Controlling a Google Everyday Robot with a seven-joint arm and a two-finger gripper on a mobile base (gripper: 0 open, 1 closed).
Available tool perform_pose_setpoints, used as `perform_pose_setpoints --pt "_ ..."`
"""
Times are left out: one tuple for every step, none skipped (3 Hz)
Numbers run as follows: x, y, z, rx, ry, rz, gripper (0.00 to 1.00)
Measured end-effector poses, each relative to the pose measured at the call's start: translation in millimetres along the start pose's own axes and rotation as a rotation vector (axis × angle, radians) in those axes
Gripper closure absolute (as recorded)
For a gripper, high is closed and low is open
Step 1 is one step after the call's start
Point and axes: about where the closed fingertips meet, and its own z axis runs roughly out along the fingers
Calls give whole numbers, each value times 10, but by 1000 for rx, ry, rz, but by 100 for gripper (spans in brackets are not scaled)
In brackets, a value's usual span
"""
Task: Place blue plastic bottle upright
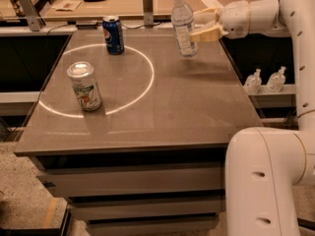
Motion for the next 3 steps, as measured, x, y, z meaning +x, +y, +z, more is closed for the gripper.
perform_pose_setpoints --pt "184 42 97 -23 -21 28 100" --pt "347 95 187 -47 -64 63 100" --pt "422 150 256 -71 -98 92 100"
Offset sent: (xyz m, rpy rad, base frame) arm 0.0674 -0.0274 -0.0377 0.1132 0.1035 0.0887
